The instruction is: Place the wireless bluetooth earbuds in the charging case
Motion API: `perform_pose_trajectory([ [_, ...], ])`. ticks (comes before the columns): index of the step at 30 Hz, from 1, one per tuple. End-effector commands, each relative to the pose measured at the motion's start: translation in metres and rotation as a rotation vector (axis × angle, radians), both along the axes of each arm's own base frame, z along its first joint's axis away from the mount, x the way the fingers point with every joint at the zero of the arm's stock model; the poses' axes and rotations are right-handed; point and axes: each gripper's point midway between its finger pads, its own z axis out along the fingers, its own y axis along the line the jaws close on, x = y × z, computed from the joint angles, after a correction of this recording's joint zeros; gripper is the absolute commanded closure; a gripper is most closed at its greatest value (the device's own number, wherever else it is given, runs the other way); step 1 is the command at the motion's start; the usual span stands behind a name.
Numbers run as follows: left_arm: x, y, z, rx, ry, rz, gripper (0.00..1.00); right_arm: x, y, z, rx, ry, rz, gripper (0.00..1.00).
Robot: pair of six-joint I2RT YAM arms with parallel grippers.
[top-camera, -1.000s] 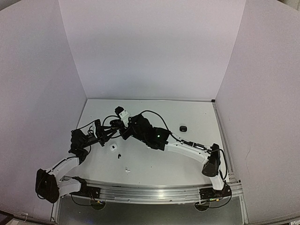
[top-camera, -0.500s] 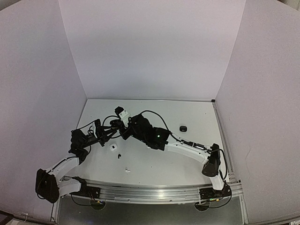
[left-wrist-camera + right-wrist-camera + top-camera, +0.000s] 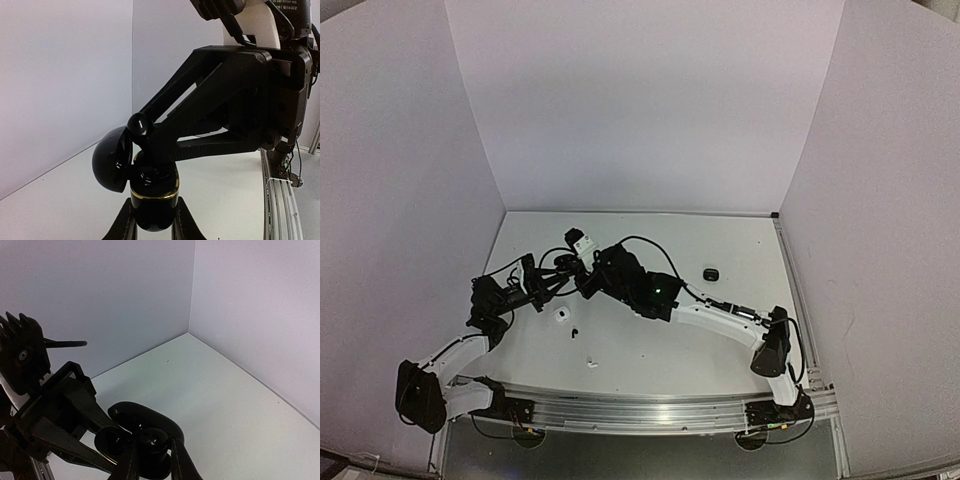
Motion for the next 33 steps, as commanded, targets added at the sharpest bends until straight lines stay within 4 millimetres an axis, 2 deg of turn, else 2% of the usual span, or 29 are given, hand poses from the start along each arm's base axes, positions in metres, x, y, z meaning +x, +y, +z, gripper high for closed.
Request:
perform_pose_trajectory([
  [1, -0.005, -0.001, 0.031, -0.036, -0.097, -0.017, 1.0, 0.0, -0.004, 0.016, 0.021, -0.025, -0.008, 0.87],
  [7, -0.006, -0.001, 0.032, -0.035, -0.112, -0.014, 1.0, 0.003, -0.005, 0.01, 0.008, -0.024, -0.025, 0.94],
  [15, -0.005, 0.001, 0.038, -0.045, -0.139, 0.002, 1.0, 0.005, -0.009, 0.001, -0.007, -0.012, -0.039, 0.96],
  [22, -0.004, 0.002, 0.038, -0.048, -0.143, 0.014, 1.0, 0.005, -0.013, 0.0, -0.001, 0.005, -0.046, 0.91],
  [33, -0.006, 0.0, 0.035, -0.034, -0.143, -0.006, 1.0, 0.003, -0.011, 0.009, 0.017, -0.001, -0.032, 0.84],
])
